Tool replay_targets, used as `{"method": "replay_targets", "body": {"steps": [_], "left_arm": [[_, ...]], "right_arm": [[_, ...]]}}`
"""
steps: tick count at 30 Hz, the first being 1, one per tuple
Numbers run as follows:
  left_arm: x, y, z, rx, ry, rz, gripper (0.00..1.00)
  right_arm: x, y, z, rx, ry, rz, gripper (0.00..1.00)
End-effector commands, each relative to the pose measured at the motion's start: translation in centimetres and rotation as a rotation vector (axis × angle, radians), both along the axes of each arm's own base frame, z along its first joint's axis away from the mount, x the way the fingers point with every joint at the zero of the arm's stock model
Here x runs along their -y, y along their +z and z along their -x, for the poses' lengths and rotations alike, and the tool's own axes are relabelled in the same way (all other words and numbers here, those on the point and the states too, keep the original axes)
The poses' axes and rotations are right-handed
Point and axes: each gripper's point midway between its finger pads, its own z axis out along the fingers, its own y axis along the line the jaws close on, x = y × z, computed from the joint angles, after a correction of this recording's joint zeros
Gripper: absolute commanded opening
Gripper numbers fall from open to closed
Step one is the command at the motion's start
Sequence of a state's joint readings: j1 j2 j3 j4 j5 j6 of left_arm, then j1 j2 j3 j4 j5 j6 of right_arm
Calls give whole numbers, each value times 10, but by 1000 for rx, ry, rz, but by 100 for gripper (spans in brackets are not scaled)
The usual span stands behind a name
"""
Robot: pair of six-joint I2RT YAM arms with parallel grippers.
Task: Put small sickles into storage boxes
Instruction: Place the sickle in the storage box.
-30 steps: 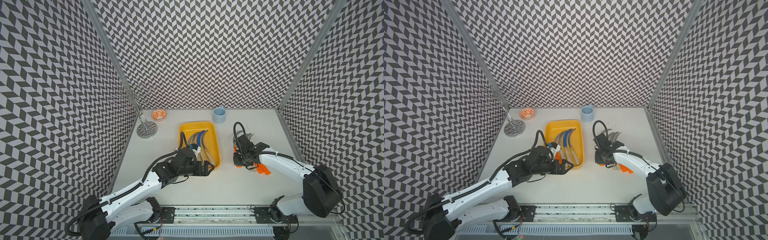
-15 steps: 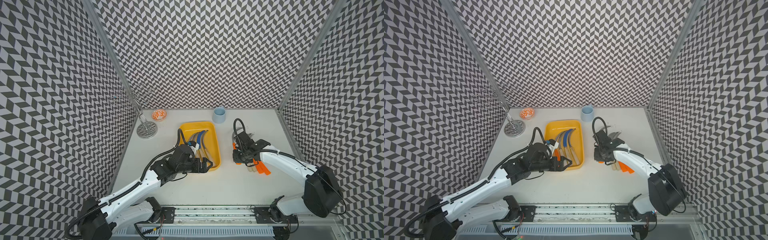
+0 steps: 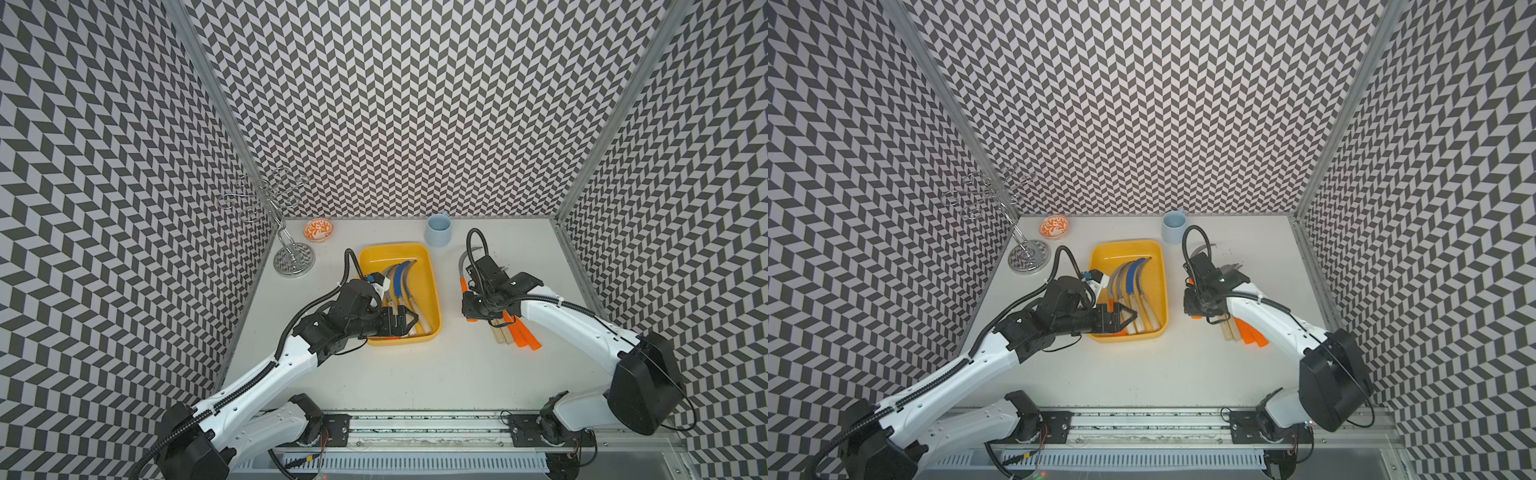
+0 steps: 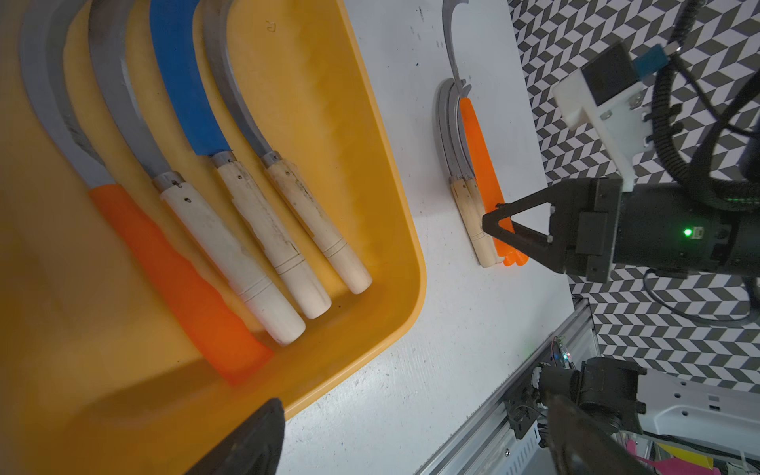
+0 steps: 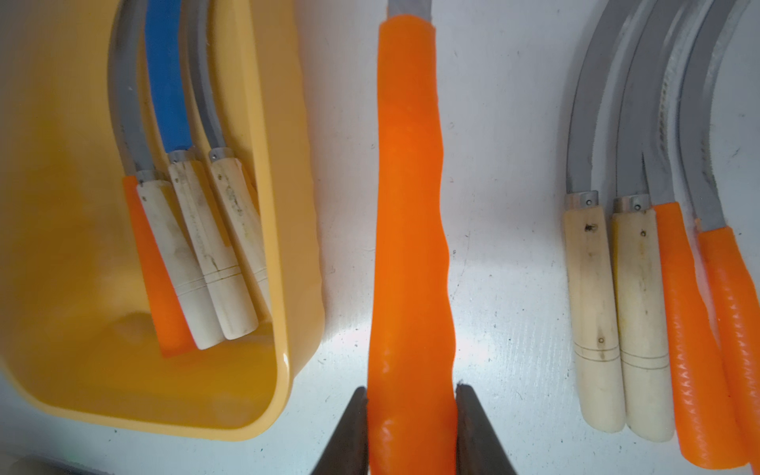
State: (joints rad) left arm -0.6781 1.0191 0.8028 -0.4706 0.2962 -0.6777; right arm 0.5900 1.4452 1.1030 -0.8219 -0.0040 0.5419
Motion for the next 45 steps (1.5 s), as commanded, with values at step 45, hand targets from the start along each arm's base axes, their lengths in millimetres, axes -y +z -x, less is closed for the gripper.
{"method": "replay_targets", "body": {"steps": [45], "left_arm": [[-67,-4,-2,0,178,34,100]], "right_arm": [[-128,-34,-21,23,265,109,7]]}}
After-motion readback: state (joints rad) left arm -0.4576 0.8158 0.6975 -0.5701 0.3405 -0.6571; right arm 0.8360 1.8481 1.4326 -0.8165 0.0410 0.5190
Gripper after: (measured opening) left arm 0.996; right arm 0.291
